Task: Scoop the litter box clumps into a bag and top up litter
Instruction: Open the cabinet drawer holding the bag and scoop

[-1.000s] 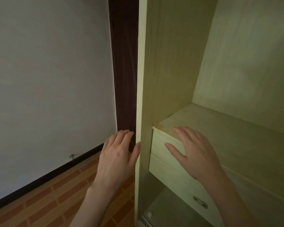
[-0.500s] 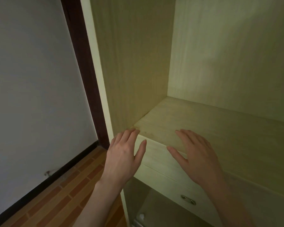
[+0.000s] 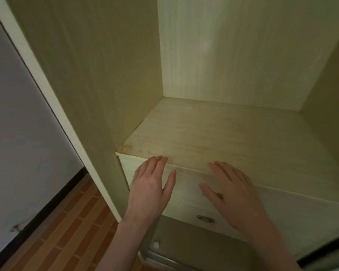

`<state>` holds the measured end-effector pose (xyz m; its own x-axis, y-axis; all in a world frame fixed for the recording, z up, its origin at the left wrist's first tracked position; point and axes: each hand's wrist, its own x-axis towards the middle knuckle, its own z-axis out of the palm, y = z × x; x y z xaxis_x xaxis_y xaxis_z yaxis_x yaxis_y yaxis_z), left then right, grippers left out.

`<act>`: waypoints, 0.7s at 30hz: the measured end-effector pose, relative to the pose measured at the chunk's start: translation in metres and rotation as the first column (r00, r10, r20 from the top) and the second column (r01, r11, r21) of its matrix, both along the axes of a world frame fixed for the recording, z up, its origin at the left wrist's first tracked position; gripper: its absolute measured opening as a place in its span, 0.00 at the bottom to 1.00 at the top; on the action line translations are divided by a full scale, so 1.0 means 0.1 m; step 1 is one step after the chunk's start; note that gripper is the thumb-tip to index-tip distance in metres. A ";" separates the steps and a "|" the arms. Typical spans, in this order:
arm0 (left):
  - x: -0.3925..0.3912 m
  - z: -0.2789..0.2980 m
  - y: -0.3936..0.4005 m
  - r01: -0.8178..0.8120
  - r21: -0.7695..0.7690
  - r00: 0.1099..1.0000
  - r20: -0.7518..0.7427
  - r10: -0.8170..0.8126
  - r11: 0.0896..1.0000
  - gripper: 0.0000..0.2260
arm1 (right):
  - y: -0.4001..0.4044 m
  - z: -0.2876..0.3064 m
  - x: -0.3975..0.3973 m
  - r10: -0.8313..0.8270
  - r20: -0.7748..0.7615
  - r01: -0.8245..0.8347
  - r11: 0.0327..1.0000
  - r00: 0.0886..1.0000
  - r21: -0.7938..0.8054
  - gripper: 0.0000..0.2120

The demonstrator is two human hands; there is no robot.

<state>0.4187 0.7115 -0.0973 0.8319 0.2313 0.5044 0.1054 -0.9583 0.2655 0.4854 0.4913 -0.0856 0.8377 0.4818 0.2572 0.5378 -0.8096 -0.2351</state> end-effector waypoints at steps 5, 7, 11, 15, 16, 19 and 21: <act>0.10 -0.19 0.01 0.136 -0.018 0.990 -0.020 -0.137 0.990 0.22 | -0.04 -0.40 -0.24 -0.134 -0.058 0.132 0.991 0.989 -0.033 0.39; 0.11 -0.27 0.03 0.187 -0.028 0.982 -0.033 -0.187 0.982 0.22 | -0.04 -0.52 -0.31 -0.190 -0.053 0.187 0.981 0.980 -0.047 0.37; 0.08 -0.49 0.03 0.245 -0.023 0.968 -0.056 -0.246 0.969 0.22 | -0.01 -0.72 -0.45 -0.270 -0.004 0.270 0.962 0.963 -0.050 0.32; 0.08 -0.75 -0.04 0.333 -0.002 0.942 -0.049 -0.333 0.943 0.23 | 0.05 -0.92 -0.55 -0.331 0.013 0.332 0.942 0.943 -0.059 0.29; 0.09 -0.82 -0.06 0.348 0.001 0.936 -0.057 -0.348 0.937 0.23 | 0.06 -0.96 -0.55 -0.353 -0.008 0.351 0.934 0.936 -0.062 0.29; 0.12 -0.99 -0.12 0.372 0.001 0.925 -0.086 -0.370 0.928 0.22 | 0.11 -1.06 -0.53 -0.376 -0.175 0.385 0.922 0.910 0.023 0.29; 0.17 -1.08 -0.14 0.378 -0.003 0.923 -0.074 -0.377 0.926 0.22 | 0.15 -1.14 -0.48 -0.365 -0.304 0.427 0.889 0.880 0.168 0.29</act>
